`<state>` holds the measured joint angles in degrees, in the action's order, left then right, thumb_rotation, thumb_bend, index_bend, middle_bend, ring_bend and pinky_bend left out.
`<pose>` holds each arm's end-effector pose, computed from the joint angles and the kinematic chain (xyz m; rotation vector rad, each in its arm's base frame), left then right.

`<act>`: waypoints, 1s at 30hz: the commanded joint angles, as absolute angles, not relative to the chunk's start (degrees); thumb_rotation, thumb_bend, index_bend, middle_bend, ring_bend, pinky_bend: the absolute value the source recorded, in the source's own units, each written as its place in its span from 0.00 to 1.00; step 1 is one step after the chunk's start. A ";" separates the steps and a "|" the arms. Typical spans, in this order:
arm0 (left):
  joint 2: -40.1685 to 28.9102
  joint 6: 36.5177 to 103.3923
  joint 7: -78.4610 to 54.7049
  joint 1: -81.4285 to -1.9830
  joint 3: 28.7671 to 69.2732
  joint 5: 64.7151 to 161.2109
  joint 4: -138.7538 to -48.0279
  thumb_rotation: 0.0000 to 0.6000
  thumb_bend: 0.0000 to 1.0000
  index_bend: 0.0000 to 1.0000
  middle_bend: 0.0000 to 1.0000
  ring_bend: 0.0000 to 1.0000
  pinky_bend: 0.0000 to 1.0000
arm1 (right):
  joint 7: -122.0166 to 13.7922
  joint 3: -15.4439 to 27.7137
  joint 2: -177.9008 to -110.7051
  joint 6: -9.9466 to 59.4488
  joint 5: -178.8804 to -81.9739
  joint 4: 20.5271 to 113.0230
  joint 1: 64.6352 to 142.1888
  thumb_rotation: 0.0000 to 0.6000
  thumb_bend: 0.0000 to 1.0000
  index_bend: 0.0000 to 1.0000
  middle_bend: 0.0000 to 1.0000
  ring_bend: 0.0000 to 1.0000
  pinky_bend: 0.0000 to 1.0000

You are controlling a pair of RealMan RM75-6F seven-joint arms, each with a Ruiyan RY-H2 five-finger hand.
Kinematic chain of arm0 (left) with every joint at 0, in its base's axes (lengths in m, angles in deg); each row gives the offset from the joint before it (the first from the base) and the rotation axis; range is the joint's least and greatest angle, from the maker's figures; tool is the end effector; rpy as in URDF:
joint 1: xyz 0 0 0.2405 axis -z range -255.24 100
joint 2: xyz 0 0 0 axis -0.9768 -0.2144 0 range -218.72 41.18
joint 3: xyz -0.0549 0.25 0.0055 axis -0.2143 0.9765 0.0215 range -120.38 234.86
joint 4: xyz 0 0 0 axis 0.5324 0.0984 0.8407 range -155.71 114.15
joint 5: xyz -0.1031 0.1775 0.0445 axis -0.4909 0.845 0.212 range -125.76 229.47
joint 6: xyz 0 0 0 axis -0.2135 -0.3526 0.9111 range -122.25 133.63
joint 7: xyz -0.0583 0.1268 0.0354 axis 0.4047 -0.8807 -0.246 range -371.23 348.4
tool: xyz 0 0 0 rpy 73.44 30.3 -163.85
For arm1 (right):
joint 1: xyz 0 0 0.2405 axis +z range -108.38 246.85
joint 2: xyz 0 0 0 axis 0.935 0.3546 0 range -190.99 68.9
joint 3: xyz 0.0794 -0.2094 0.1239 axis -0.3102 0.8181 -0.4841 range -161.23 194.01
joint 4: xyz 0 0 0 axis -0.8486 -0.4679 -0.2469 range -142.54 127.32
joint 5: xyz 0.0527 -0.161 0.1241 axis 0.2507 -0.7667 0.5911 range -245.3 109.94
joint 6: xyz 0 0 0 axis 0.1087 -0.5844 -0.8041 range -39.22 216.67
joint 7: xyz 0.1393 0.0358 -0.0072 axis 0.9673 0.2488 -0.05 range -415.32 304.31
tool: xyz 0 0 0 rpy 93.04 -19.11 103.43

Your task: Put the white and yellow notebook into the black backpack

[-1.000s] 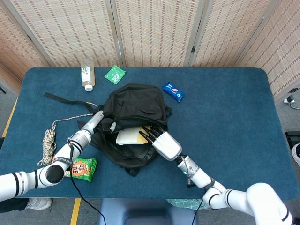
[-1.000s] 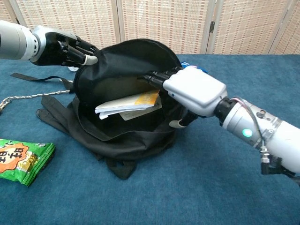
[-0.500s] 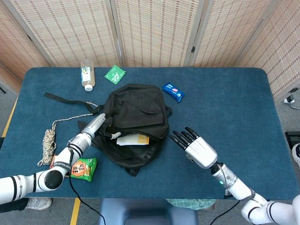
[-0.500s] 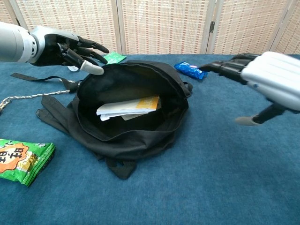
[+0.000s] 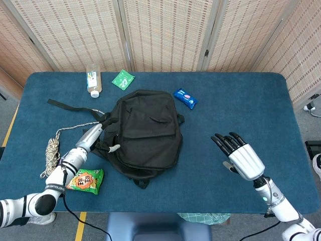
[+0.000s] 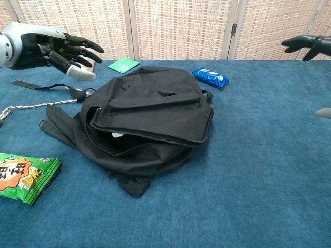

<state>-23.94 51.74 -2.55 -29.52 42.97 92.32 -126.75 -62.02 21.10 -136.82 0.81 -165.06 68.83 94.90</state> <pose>-0.1252 0.3551 0.0800 -1.5106 -1.7032 -1.1109 -0.2477 -0.2574 0.0937 1.8268 -0.4234 1.0802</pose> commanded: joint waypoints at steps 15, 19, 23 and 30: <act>-21.74 73.44 -4.87 -45.57 49.75 111.84 -120.83 1.00 0.40 0.30 0.21 0.19 0.01 | -47.15 21.86 -129.09 4.39 -163.29 69.36 91.20 1.00 0.19 0.17 0.23 0.31 0.27; -21.00 78.96 -5.83 -49.71 51.86 115.96 -118.88 1.00 0.40 0.32 0.21 0.19 0.00 | -43.57 21.75 -128.13 2.46 -163.27 69.38 89.34 1.00 0.19 0.17 0.23 0.31 0.25; -20.89 83.75 -5.48 -54.00 53.89 119.66 -117.57 1.00 0.40 0.32 0.22 0.20 0.00 | -42.20 21.78 -127.36 0.18 -162.88 69.76 86.76 1.00 0.19 0.17 0.22 0.30 0.24; -21.09 91.99 -7.27 -61.69 57.18 124.33 -117.88 1.00 0.40 0.32 0.22 0.20 0.00 | -41.85 21.94 -125.93 -4.02 -161.59 71.29 81.29 1.00 0.19 0.17 0.21 0.28 0.22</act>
